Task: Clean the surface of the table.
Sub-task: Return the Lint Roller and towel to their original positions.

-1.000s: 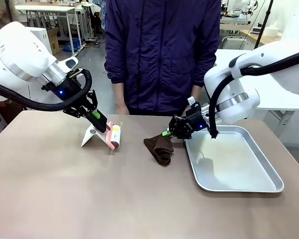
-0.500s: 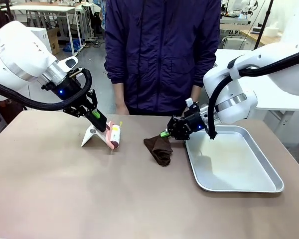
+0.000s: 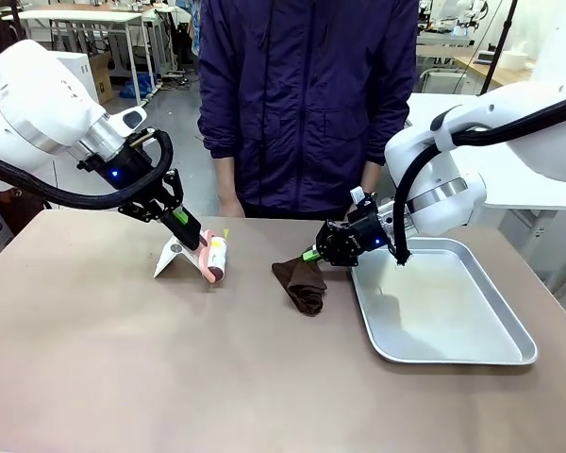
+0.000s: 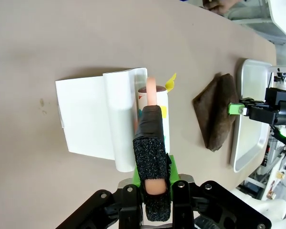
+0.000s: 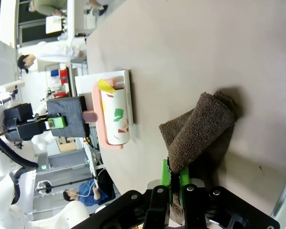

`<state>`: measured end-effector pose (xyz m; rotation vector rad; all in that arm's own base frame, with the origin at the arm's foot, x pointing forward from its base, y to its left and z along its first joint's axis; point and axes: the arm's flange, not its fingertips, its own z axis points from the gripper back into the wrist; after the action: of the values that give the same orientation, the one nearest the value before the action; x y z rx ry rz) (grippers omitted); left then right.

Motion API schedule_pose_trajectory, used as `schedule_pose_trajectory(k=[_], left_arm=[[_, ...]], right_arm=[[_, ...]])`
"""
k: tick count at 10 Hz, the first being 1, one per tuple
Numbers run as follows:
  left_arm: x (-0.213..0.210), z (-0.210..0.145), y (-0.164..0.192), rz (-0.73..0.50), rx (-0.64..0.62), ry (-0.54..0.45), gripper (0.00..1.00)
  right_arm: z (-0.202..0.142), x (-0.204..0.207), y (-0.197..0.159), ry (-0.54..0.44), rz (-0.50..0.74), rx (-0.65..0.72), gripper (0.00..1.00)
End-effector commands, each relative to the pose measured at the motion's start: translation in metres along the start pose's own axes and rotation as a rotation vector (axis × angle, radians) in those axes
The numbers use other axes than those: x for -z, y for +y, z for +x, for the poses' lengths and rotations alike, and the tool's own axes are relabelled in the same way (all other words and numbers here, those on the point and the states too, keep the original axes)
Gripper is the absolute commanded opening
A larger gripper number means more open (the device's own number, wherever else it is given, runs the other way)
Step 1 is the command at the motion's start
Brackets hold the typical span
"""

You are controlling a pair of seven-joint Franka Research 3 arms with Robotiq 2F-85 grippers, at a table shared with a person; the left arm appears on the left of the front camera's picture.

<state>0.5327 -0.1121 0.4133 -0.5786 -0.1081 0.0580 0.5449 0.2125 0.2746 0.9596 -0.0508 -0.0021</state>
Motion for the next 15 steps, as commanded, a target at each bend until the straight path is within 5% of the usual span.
schedule_pose_trajectory(k=[1, 5, 6, 7, 8, 10, 11, 12, 15], left_arm=[[0.001, 0.000, -0.001, 0.028, -0.030, -0.029, 0.22], [-0.001, -0.001, 0.000, 0.042, -0.033, -0.032, 0.22], [0.000, 0.000, 0.001, 0.049, -0.036, -0.026, 0.74], [0.000, 0.000, 0.001, 0.059, -0.037, -0.027, 0.79], [-0.001, 0.000, 0.002, 0.064, -0.036, -0.027, 1.00], [-0.005, -0.001, 0.004, 0.062, -0.046, -0.041, 1.00], [-0.009, -0.001, 0.006, 0.061, -0.054, -0.051, 1.00], [-0.012, -0.001, 0.009, 0.059, -0.063, -0.058, 1.00], [-0.022, -0.009, 0.019, 0.040, -0.074, -0.071, 1.00]], right_arm=[[0.004, 0.000, 0.001, 0.016, 0.013, -0.006, 0.07], [0.004, 0.001, 0.001, 0.034, 0.014, -0.010, 0.07], [0.003, 0.001, 0.000, 0.040, 0.014, -0.004, 0.59], [0.003, 0.001, -0.001, 0.045, 0.015, 0.000, 0.66], [0.003, 0.001, -0.001, 0.049, 0.018, -0.001, 1.00], [0.004, 0.000, -0.004, 0.053, 0.024, 0.004, 1.00], [0.004, 0.000, -0.005, 0.054, 0.028, 0.009, 0.90], [0.004, -0.001, -0.006, 0.059, 0.030, 0.003, 1.00], [0.002, -0.002, -0.002, 0.082, 0.034, -0.016, 1.00]])
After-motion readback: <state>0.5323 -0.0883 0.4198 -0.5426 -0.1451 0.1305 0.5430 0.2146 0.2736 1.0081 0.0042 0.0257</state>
